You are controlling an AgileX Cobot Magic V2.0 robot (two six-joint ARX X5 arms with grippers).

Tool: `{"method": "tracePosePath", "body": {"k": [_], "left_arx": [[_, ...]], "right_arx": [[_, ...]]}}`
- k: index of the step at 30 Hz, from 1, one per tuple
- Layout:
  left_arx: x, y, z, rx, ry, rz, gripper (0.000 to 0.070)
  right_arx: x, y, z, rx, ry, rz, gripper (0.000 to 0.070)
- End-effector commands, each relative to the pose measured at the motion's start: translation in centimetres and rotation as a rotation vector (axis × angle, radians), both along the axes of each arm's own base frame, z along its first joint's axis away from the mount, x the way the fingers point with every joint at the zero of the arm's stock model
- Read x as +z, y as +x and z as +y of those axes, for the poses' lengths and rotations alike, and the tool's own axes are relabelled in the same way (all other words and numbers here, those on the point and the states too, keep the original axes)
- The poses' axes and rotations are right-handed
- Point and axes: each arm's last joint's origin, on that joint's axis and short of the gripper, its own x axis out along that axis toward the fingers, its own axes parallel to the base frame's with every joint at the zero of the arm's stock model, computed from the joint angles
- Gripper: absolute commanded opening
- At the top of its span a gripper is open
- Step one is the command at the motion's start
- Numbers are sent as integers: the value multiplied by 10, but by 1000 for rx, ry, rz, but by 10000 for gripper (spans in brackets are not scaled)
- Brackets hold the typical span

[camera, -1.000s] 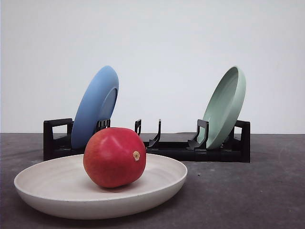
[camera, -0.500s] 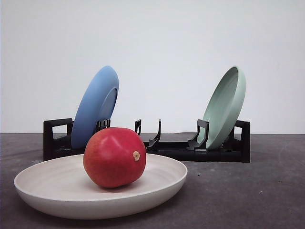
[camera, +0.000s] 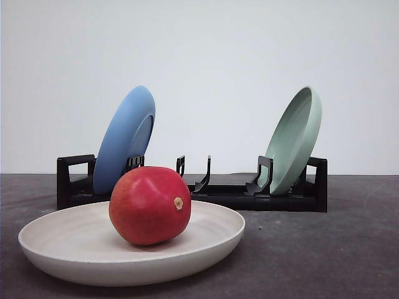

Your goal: Place pomegranate in white plate

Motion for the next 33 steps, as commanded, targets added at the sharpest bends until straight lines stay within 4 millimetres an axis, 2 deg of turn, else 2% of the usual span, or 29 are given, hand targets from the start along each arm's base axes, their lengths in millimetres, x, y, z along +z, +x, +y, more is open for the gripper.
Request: {"method": "tracePosePath", "body": {"k": [1, 33], "left_arx": [[-2, 1, 0, 2, 7, -3, 23], [-2, 1, 0, 2, 7, -3, 23]], "right_arx": [[0, 0, 0, -2, 14, -9, 38], [0, 0, 0, -2, 14, -9, 38]]}}
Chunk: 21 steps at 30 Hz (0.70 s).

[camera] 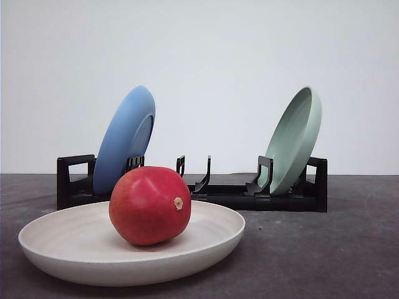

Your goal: Place pomegranate in white plate

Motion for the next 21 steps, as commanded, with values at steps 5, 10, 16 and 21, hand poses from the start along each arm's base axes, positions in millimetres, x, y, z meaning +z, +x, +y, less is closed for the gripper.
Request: {"method": "tracePosePath", "body": {"k": [5, 10, 16, 21], "left_arx": [[-2, 1, 0, 2, 7, -3, 23], [-2, 1, 0, 2, 7, -3, 23], [-2, 1, 0, 2, 7, -3, 23], [-2, 1, 0, 2, 7, -3, 23]], "right_arx": [[0, 0, 0, -2, 14, -9, 38], [0, 0, 0, -2, 14, -9, 38], [0, 0, 0, -2, 14, -9, 38], [0, 0, 0, -2, 14, -9, 38]]}}
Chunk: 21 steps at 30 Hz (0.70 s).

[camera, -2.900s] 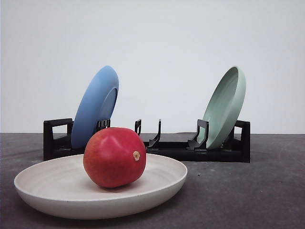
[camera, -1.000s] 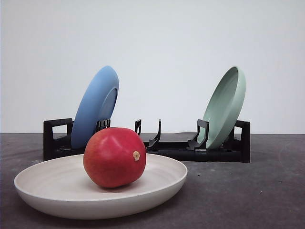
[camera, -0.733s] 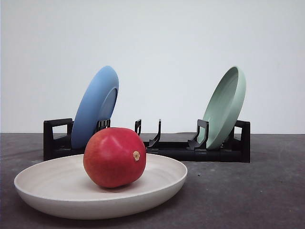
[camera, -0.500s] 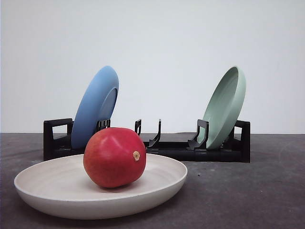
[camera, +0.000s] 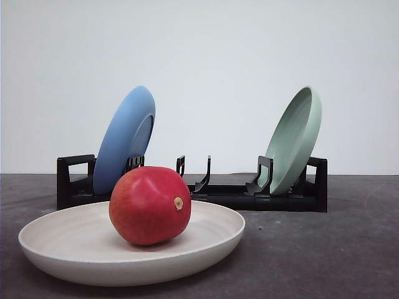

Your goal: Place pomegranate in white plate

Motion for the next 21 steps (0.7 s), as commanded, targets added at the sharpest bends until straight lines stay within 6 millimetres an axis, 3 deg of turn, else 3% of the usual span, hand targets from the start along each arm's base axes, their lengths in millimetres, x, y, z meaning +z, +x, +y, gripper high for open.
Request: {"method": "tracePosePath", "body": {"k": [1, 21], "left_arx": [[-2, 1, 0, 2, 7, -3, 23], [-2, 1, 0, 2, 7, -3, 23]], "right_arx": [[0, 0, 0, -2, 14, -9, 38], [0, 0, 0, -2, 14, -9, 38]]}}
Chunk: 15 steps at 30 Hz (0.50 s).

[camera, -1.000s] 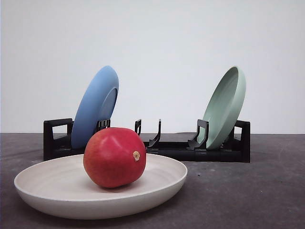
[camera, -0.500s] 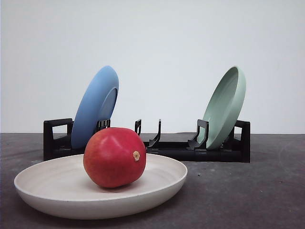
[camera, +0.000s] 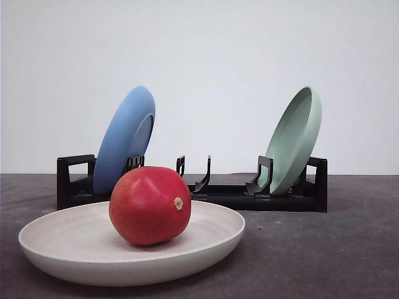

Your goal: Place pomegranate in white plate

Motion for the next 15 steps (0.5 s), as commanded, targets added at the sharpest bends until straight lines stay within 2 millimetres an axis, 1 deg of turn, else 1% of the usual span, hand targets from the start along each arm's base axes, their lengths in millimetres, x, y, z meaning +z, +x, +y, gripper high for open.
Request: {"method": "tracePosePath", "body": {"k": [1, 15], "left_arx": [[-2, 1, 0, 2, 7, -3, 23], [-2, 1, 0, 2, 7, -3, 23]], "right_arx": [[0, 0, 0, -2, 14, -9, 38], [0, 0, 0, -2, 14, -9, 38]]}}
